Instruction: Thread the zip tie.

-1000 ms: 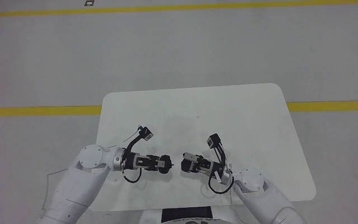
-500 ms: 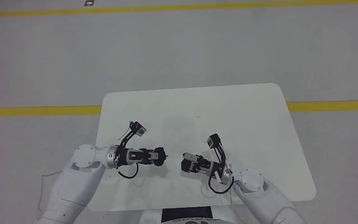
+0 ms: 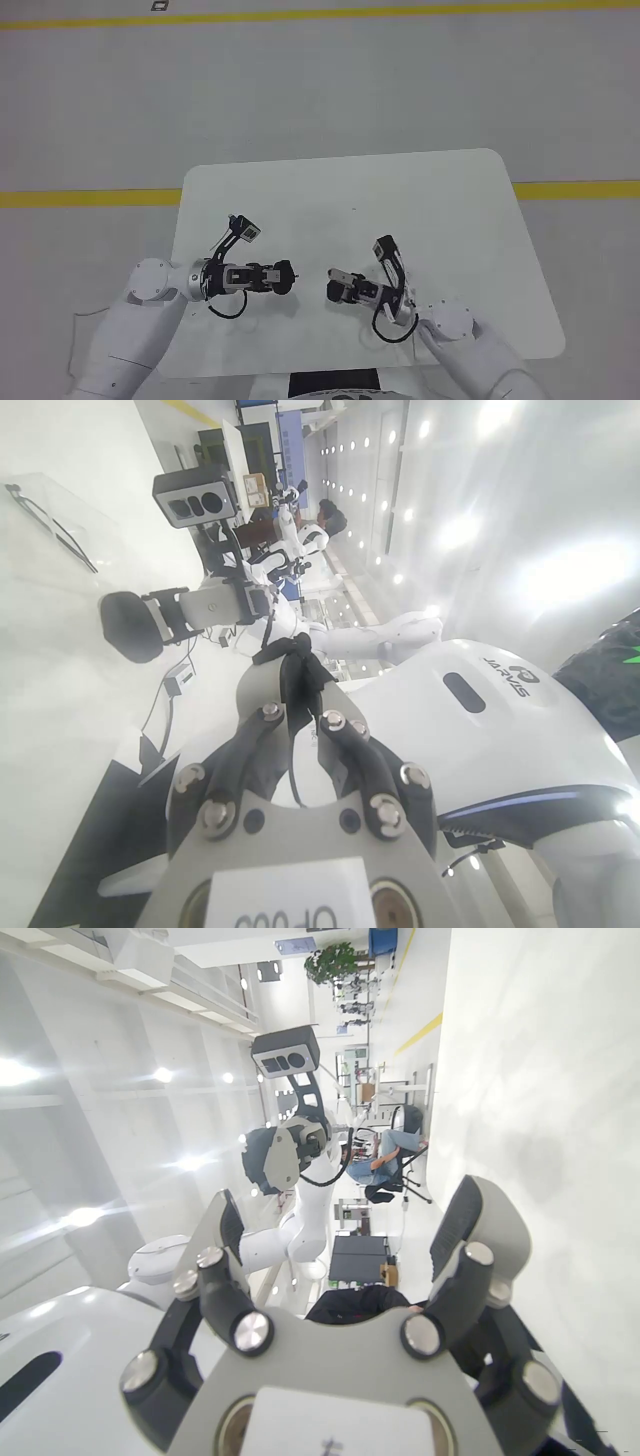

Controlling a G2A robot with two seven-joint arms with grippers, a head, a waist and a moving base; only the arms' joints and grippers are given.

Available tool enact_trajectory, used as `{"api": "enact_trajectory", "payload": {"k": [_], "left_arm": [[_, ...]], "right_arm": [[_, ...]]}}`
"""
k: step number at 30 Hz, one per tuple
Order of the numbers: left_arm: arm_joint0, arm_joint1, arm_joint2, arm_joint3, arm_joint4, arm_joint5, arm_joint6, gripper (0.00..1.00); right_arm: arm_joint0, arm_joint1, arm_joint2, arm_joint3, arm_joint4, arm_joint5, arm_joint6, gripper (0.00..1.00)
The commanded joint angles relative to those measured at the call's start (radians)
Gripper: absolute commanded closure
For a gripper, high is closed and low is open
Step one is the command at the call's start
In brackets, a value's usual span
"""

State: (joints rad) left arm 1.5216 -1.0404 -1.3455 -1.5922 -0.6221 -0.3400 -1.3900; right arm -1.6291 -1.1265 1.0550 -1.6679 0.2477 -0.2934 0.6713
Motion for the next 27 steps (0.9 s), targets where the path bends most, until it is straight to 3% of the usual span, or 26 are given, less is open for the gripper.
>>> {"api": "enact_trajectory", "payload": {"k": [1,8,16,18,27], "left_arm": [[0.0,0.0,0.0,0.0,0.0,0.0,0.0,1.0],[0.0,0.0,0.0,0.0,0.0,0.0,0.0,1.0],[0.0,0.0,0.0,0.0,0.0,0.0,0.0,1.0],[0.0,0.0,0.0,0.0,0.0,0.0,0.0,1.0],[0.0,0.0,0.0,0.0,0.0,0.0,0.0,1.0]], "right_arm": [[-0.016,0.008,0.025,-0.042,-0.084,0.032,-0.023,0.0],[-0.077,0.039,0.108,-0.223,-0.347,0.229,-0.03,0.0],[-0.069,0.066,0.128,-0.386,-0.695,0.516,0.105,0.0],[-0.058,0.069,0.11,-0.409,-0.76,0.536,0.153,0.0],[-0.055,0.07,0.109,-0.401,-0.788,0.542,0.147,0.0]]}}
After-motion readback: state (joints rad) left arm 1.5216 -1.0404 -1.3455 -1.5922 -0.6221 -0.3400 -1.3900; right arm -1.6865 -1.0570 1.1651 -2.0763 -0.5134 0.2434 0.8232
